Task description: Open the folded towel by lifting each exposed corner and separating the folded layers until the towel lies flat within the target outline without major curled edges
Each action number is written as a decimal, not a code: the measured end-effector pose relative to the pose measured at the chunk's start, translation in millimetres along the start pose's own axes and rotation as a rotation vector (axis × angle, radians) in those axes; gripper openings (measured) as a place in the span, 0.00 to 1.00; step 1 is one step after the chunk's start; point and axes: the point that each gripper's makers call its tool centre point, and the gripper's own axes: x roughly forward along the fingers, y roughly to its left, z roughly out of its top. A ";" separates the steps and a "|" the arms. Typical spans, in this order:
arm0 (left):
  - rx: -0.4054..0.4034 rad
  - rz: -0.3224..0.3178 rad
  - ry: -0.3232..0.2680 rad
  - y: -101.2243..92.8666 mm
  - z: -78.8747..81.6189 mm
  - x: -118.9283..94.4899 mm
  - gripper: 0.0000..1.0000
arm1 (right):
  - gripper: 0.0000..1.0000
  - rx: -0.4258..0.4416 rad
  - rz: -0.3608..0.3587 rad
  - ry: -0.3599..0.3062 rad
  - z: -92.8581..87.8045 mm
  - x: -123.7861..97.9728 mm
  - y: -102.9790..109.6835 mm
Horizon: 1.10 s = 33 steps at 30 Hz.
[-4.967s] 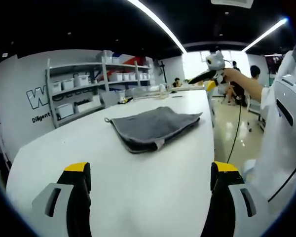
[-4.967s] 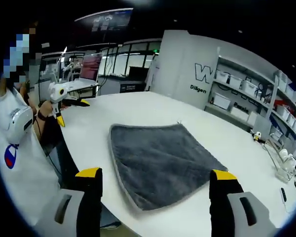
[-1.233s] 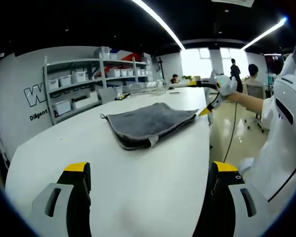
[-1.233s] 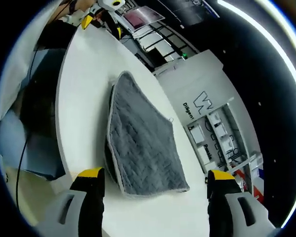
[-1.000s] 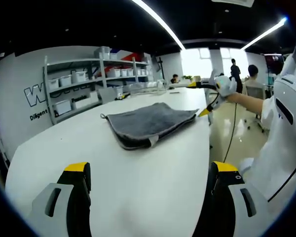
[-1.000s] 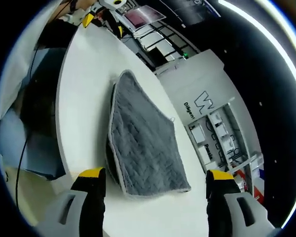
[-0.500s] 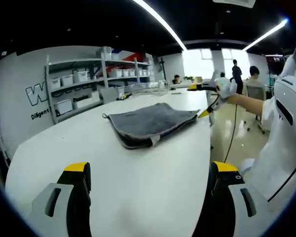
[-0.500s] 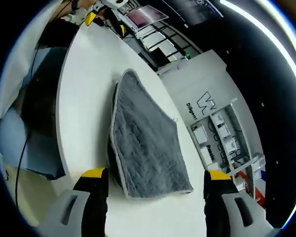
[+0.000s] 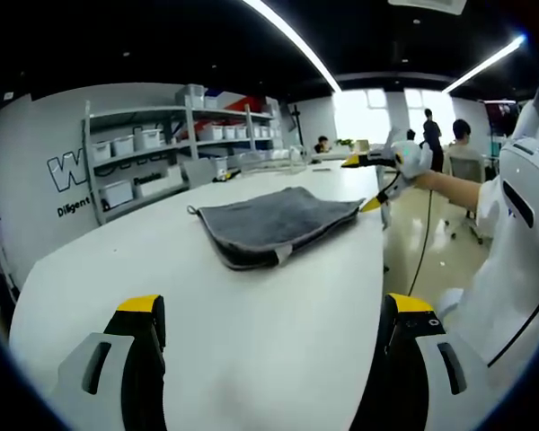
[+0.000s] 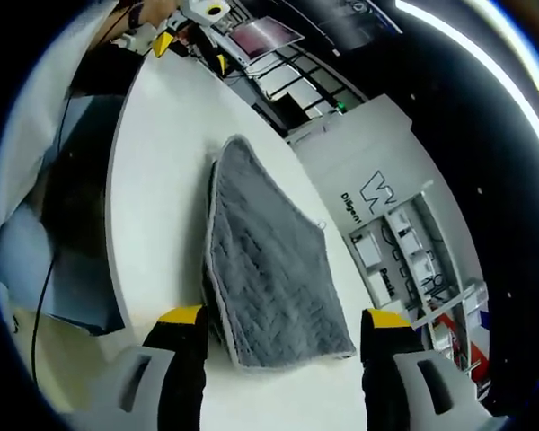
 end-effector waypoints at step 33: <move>-0.004 0.007 -0.003 0.5 -1.0 -3.7 0.99 | 0.30 -0.015 0.123 -0.031 6.6 5.8 22.0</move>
